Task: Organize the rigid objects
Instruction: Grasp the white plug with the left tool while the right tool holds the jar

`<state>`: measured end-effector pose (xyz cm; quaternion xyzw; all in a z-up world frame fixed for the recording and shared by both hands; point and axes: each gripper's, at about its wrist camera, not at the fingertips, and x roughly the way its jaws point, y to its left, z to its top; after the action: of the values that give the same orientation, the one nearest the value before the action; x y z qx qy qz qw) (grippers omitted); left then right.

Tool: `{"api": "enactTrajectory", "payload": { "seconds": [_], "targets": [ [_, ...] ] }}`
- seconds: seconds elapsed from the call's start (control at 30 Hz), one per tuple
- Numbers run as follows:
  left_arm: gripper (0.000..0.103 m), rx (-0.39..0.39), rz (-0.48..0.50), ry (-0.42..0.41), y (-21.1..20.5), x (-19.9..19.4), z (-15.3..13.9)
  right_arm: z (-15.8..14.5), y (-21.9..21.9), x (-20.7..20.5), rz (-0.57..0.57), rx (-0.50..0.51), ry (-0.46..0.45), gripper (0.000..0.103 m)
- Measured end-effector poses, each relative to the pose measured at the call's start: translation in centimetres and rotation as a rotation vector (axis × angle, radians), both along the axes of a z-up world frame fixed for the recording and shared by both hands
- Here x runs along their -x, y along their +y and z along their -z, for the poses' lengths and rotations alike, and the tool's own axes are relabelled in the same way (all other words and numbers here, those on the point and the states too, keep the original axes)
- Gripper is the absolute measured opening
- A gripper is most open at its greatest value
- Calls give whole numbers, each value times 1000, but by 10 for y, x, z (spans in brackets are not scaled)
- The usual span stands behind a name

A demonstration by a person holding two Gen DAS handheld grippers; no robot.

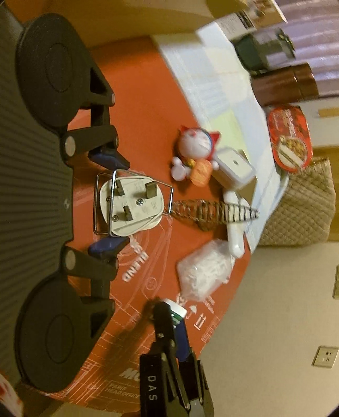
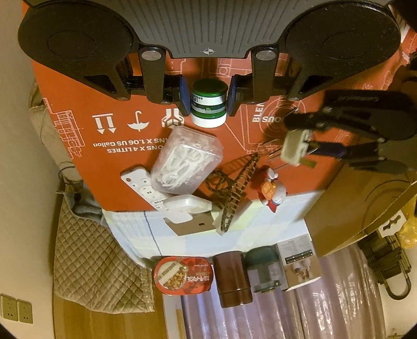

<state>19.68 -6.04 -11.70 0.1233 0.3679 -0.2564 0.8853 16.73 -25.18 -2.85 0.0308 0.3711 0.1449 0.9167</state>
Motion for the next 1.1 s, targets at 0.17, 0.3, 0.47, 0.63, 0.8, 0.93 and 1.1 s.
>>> {"api": "enactTrajectory", "payload": {
  "seconds": [0.17, 0.3, 0.47, 0.63, 0.8, 0.93, 1.1],
  "targets": [
    [58, 32, -25, -83, 7, 8, -16, -3, 7, 1, -7, -1, -5, 27],
    [41, 49, -24, -63, 4, 1, -16, -5, 9, 0, -5, 1, -8, 27],
    [28, 75, -43, -43, 10, 2, -16, -6, 10, -2, -8, 11, -11, 27],
    [21, 124, -71, -24, 17, 0, -18, -5, 11, -4, -9, 14, -13, 27],
    [10, 157, -65, -36, 21, 2, -24, -6, 12, -5, -10, 15, -15, 27],
    [1, 143, -30, -47, 19, 4, -24, -6, 11, -5, -7, 18, -14, 27],
    [1, 177, -46, -43, 22, 5, -27, -8, 10, -3, -4, 19, -14, 27]
  ]
}}
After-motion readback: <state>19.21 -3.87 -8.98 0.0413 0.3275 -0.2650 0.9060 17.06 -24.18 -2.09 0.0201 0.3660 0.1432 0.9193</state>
